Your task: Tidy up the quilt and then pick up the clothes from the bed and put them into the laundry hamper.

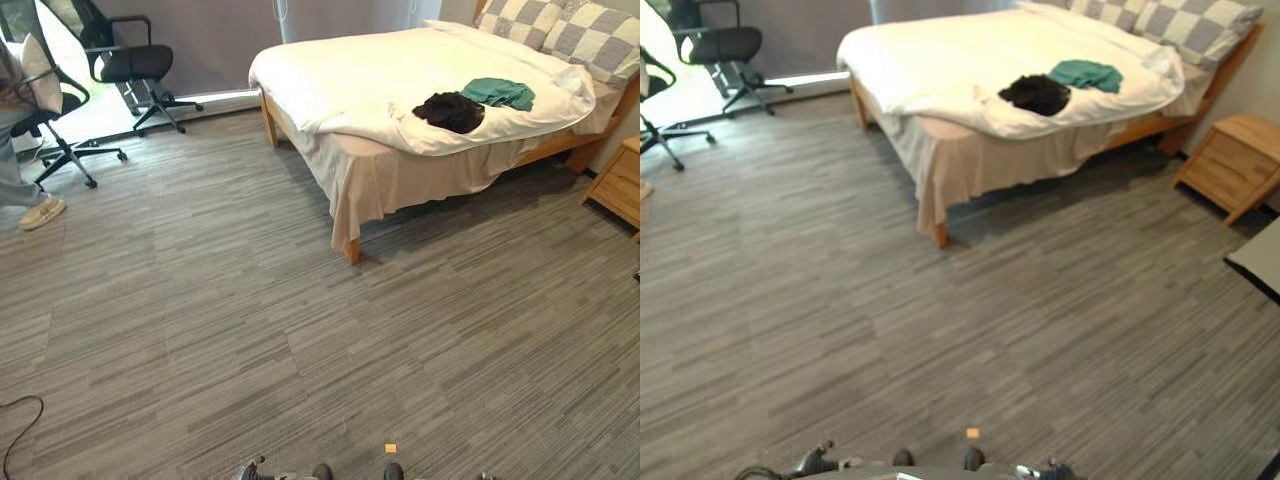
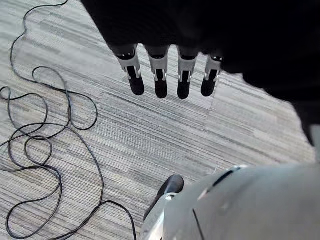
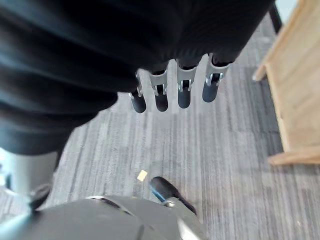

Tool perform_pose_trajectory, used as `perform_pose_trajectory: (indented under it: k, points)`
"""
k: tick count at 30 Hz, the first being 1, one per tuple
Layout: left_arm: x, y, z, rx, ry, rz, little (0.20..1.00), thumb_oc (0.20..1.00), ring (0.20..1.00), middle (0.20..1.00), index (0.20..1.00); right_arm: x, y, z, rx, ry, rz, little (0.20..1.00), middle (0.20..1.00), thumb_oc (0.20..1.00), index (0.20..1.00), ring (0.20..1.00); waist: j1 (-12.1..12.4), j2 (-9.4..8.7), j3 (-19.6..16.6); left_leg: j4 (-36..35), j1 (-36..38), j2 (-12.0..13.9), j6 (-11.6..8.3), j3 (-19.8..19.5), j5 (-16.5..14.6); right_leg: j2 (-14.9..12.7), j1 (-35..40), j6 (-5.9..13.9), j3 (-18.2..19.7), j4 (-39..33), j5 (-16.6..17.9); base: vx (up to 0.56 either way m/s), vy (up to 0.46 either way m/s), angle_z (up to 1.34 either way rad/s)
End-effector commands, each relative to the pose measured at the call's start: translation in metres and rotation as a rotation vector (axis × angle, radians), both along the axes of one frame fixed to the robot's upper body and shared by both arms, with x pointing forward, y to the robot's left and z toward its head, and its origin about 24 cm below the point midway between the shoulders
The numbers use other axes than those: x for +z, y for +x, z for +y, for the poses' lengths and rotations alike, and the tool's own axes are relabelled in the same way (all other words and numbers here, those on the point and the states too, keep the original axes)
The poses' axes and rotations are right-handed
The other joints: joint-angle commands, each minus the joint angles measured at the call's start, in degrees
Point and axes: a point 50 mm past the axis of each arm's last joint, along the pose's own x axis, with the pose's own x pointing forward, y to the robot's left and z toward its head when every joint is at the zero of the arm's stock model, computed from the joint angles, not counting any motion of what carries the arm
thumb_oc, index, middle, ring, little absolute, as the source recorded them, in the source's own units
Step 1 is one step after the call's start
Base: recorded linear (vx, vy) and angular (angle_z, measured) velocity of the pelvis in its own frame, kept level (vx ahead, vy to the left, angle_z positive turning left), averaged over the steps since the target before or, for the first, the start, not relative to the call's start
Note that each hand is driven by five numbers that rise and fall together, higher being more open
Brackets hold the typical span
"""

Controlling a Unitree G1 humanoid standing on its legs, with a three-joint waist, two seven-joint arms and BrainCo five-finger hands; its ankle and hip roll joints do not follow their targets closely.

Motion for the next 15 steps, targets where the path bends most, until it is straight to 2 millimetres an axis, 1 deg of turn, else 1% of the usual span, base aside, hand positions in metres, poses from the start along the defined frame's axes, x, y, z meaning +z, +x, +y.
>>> perform_pose_trajectory:
  k: [1, 3, 4, 8, 9, 14, 15]
  points:
    - [0.011, 0.053, -0.02, -0.111, -0.007, -0.155, 1.0, 1.0, 1.0, 1.0, 1.0, 0.003, 0.027, 0.011, 0.125, -0.01, -0.028, 1.0, 1.0, 1.0, 1.0, 1.0, -0.41, 1.44, 4.01, -4.78, 5.67, 1.03, -3.63, -0.07, 0.44, -3.62, 1.52, 7.11, 5.67, -0.88, -0.29, 0.0, 0.0, 0.0]
    - [0.01, 0.053, -0.026, -0.124, -0.019, -0.142, 1.0, 1.0, 1.0, 1.0, 1.0, 0.002, 0.027, 0.012, 0.118, -0.009, -0.027, 1.0, 1.0, 1.0, 1.0, 1.0, -0.44, 1.46, 4.59, -4.78, 5.56, 1.13, -3.59, 0.07, 0.42, -3.52, 1.21, 7.02, 5.75, -0.88, -0.27, 0.0, -0.003, -0.03]
    - [0.008, 0.05, -0.03, -0.143, -0.019, -0.127, 1.0, 1.0, 1.0, 1.0, 1.0, 0.002, 0.026, 0.014, 0.116, -0.006, -0.026, 1.0, 1.0, 1.0, 1.0, 1.0, -0.48, 1.48, 5.13, -4.78, 5.46, 1.2, -3.56, 0.12, 0.42, -3.48, 1.0, 7.0, 5.77, -0.88, -0.24, 0.0, 0.0, 0.0]
    - [0.01, 0.054, -0.031, -0.144, -0.028, -0.137, 1.0, 1.0, 1.0, 1.0, 1.0, 0.002, 0.027, 0.014, 0.102, -0.003, -0.033, 1.0, 1.0, 1.0, 1.0, 1.0, -0.66, 1.55, 6.15, -4.78, 5.08, 1.3, -3.51, 0.21, 0.39, -3.38, 0.43, 7.02, 5.98, -0.88, -0.15, 0.01, 0.001, -0.01]
    - [0.011, 0.059, -0.033, -0.144, -0.04, -0.153, 1.0, 1.0, 1.0, 1.0, 1.0, 0.003, 0.029, 0.014, 0.079, 0.002, -0.044, 1.0, 1.0, 1.0, 1.0, 1.0, -0.83, 1.56, 6.67, -4.78, 4.69, 1.32, -3.49, 0.3, 0.43, -3.33, 0.06, 7.04, 6.13, -0.88, -0.04, 0.03, 0.004, -0.08]
    - [0.014, 0.066, -0.038, -0.166, -0.055, -0.171, 1.0, 1.0, 1.0, 1.0, 1.0, 0.004, 0.032, 0.013, 0.058, 0.007, -0.053, 1.0, 1.0, 1.0, 1.0, 1.0, -1.15, 1.51, 7.35, -4.78, 3.9, 1.27, -3.34, 0.49, 0.43, -3.31, -0.82, 7.11, 6.25, -0.66, -0.03, 0.04, 0.02, -0.1]
    - [0.018, 0.075, -0.037, -0.159, -0.057, -0.199, 1.0, 1.0, 1.0, 1.0, 1.0, 0.005, 0.037, 0.015, 0.04, 0.016, -0.075, 1.0, 1.0, 1.0, 1.0, 1.0, -1.37, 1.49, 8.27, -4.78, 3.09, 1.31, -2.96, 0.43, 0.57, -2.85, -3.51, 6.94, 6.55, 3.0, -0.7, 0.0, 0.016, -0.06]
